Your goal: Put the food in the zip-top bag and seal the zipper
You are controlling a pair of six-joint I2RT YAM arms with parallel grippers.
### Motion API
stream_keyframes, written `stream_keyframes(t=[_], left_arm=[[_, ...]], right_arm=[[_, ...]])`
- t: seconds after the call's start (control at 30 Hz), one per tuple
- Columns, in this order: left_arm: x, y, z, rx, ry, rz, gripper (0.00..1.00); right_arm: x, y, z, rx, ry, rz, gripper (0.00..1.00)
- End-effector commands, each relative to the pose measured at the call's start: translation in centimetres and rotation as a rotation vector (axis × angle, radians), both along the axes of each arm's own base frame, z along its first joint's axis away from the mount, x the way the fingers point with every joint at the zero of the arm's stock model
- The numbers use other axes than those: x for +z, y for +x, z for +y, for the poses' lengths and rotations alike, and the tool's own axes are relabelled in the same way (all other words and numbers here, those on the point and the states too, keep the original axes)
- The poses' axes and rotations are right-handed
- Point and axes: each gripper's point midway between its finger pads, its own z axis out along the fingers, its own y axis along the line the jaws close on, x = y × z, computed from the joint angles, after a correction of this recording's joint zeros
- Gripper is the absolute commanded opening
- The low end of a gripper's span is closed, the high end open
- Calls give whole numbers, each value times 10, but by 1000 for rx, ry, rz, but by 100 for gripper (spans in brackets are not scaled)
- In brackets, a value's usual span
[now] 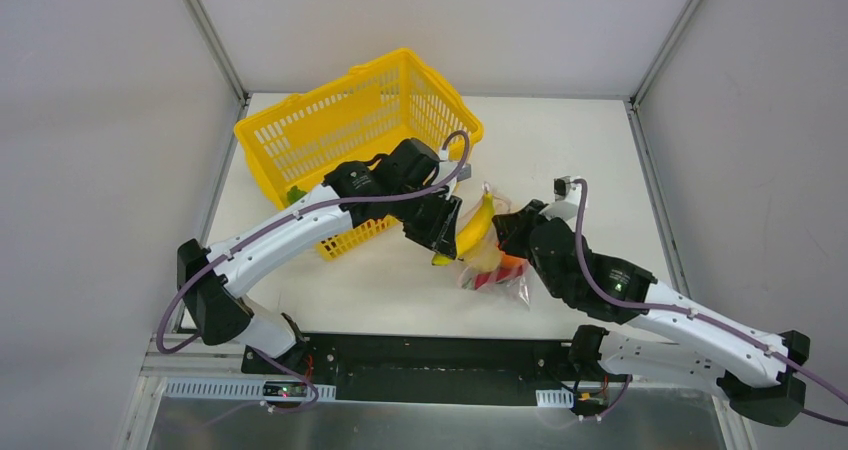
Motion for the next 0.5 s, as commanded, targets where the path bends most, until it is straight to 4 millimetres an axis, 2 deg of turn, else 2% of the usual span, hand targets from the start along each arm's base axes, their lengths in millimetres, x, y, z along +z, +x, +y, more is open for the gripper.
stream_keyframes(t=[0.0, 0.1, 0.47], left_arm=[[5, 4, 0, 42, 24, -20, 8], [2, 5, 3, 64, 35, -23, 12], [25, 13, -22, 70, -51, -61, 34]], right_arm=[[20, 2, 3, -16, 122, -33, 1], [20, 2, 3, -16, 131, -34, 2], [16, 0, 10, 6, 144, -20, 2]])
